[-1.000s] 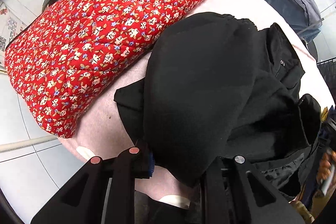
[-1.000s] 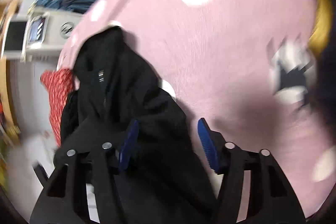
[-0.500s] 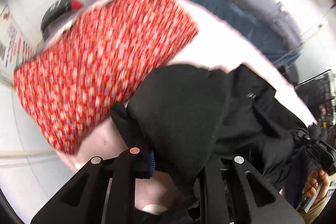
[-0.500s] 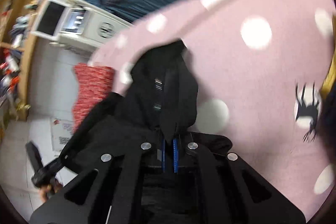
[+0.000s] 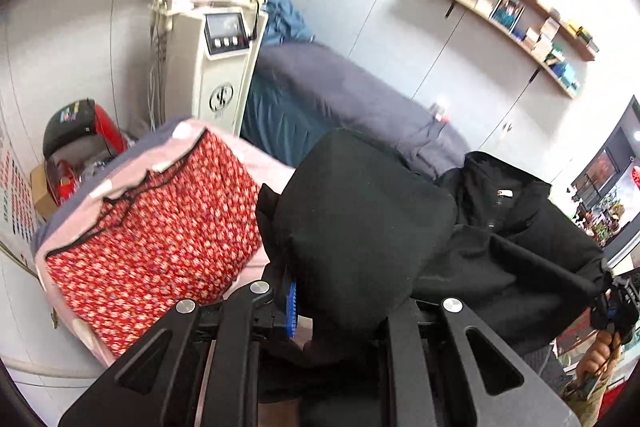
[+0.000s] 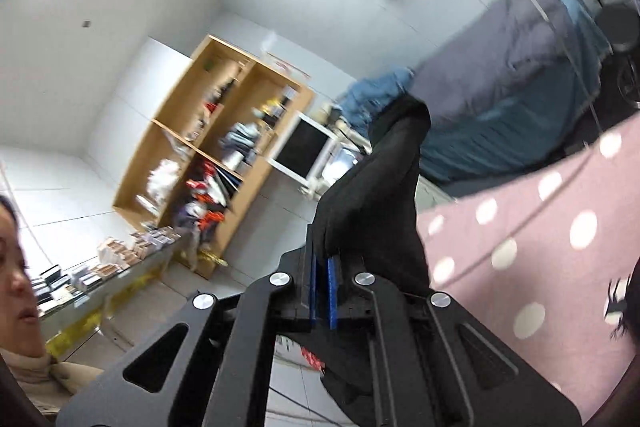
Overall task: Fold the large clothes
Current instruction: 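Lift the black jacket with both grippers and shake it out in the air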
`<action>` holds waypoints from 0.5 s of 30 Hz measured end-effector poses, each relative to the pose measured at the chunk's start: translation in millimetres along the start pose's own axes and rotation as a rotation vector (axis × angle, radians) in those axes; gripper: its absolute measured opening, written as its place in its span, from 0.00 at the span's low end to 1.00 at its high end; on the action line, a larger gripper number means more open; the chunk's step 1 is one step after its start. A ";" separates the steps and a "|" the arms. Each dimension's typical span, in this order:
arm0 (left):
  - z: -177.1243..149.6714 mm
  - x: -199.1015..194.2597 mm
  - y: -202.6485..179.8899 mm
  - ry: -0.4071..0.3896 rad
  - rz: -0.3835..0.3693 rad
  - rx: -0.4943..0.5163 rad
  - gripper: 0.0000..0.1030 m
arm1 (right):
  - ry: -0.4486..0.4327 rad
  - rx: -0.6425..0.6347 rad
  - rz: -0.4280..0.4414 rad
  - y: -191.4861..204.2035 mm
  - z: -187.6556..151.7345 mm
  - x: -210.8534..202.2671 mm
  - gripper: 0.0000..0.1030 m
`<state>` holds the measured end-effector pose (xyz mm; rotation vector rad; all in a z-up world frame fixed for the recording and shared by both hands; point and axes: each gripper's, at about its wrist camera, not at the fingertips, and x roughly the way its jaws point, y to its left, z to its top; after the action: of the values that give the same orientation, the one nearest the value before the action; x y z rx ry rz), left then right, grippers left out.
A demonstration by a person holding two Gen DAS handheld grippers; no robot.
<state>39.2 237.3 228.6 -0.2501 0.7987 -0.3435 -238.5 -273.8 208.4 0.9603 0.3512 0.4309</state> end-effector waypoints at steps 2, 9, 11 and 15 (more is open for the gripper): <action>9.0 -28.9 -3.6 -0.051 -0.022 0.007 0.14 | -0.046 -0.066 0.059 25.2 15.7 -13.6 0.04; 49.2 -69.8 -9.3 -0.244 -0.034 0.040 0.14 | -0.081 -0.177 0.117 49.3 85.1 33.9 0.04; 57.9 -44.3 -8.4 -0.245 0.005 0.043 0.18 | -0.078 -0.143 -0.013 20.1 104.9 74.6 0.06; 51.4 54.8 -0.8 -0.138 0.199 0.116 0.59 | -0.001 0.040 -0.280 -77.7 109.5 149.7 0.45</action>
<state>112.2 219.7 227.7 -0.0837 0.6591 -0.1819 -42.9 -315.3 186.3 0.9340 0.4870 0.1688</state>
